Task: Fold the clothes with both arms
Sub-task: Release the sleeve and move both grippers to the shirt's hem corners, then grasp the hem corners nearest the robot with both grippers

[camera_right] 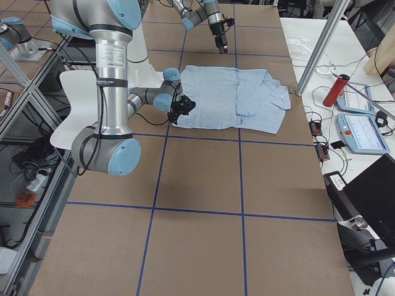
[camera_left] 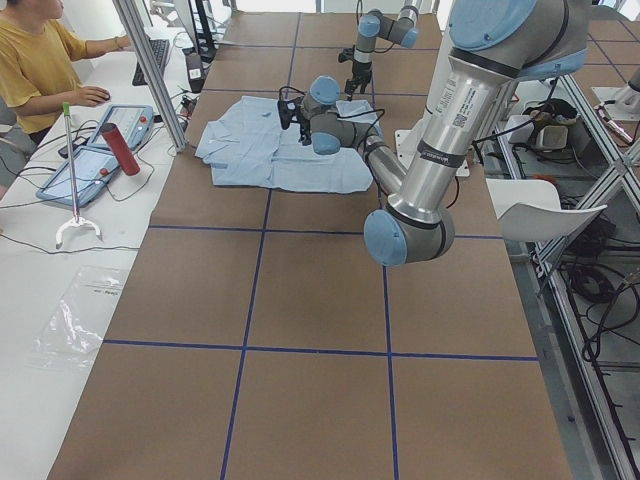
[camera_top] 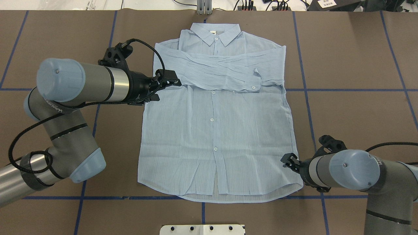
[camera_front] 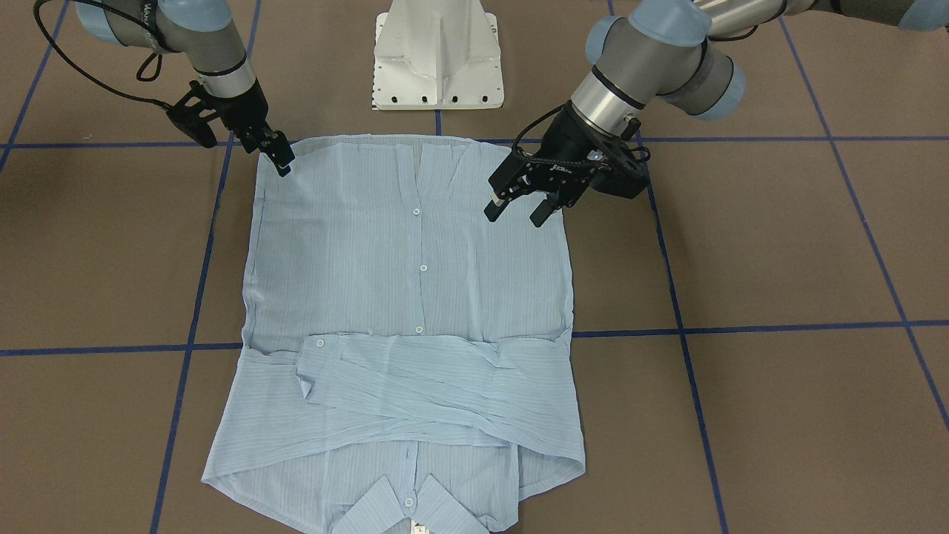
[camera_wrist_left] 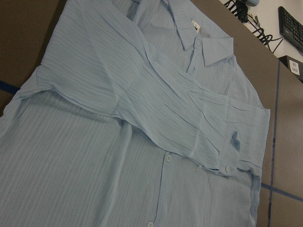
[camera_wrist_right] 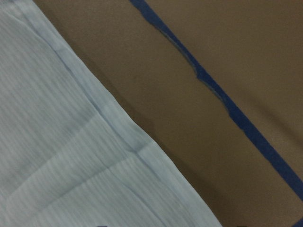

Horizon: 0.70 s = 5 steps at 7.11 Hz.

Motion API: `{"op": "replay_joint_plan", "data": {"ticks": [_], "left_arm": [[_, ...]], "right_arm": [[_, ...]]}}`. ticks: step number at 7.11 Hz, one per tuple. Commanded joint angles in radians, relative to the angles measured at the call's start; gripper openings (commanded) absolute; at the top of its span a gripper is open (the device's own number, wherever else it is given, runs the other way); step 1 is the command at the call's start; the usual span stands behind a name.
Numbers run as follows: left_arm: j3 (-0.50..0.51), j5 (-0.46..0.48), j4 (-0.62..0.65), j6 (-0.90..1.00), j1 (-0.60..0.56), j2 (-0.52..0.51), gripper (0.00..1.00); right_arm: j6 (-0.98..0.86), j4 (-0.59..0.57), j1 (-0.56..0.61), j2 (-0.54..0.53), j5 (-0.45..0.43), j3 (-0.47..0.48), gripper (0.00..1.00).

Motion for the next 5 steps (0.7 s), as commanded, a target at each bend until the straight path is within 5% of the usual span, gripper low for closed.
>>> {"op": "replay_joint_plan", "data": {"ticks": [1, 5], "left_arm": [[-0.013, 0.006, -0.006, -0.018, 0.002, 0.005, 0.98], [-0.015, 0.007, -0.005, -0.018, 0.001, 0.005, 0.98]], "right_arm": [[0.014, 0.001, -0.027, -0.039, -0.003, 0.001, 0.90], [0.019, 0.007, -0.050, -0.041, -0.012, -0.003, 0.77]]}}
